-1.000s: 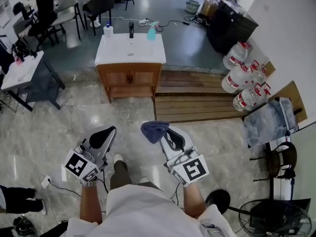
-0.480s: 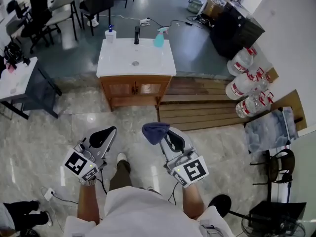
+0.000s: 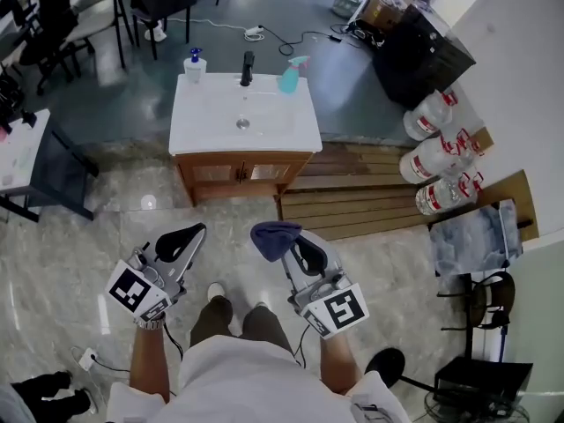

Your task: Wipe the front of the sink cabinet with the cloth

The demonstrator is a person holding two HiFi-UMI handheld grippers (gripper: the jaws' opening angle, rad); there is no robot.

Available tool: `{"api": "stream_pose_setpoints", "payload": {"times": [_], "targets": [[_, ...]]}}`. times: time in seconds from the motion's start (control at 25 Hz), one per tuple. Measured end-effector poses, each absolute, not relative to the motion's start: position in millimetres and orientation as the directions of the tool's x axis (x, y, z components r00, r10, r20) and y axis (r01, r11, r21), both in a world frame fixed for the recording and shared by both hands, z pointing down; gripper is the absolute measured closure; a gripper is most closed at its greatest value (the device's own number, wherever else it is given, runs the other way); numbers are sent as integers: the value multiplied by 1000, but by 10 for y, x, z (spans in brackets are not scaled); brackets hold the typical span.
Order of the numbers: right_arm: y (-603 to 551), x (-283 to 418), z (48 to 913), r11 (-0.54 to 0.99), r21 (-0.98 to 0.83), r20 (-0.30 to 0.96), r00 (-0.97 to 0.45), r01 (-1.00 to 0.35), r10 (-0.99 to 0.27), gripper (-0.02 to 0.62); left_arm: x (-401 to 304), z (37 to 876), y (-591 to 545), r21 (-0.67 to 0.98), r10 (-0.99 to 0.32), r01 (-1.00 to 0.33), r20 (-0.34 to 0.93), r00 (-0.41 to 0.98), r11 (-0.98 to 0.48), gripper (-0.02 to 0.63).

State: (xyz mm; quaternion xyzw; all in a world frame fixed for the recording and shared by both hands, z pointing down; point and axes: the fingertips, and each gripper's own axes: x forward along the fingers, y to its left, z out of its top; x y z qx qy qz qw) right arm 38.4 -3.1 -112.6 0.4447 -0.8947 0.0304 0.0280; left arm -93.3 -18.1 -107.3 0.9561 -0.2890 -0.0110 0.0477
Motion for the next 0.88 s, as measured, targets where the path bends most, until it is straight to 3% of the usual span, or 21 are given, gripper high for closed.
{"api": "stream_pose_setpoints", "payload": {"times": [0.52,0.88], "targets": [[-896,724,-723,648,-40,108,-648,-761,-754,540,-598,-611,-807,118,-617,-623,87,782,-773,601],[-1712,456,21,692,-12,104,-689,-722,-717,538,-783,188,-1452,122,-692,-698,93,716,-705,601]]}}
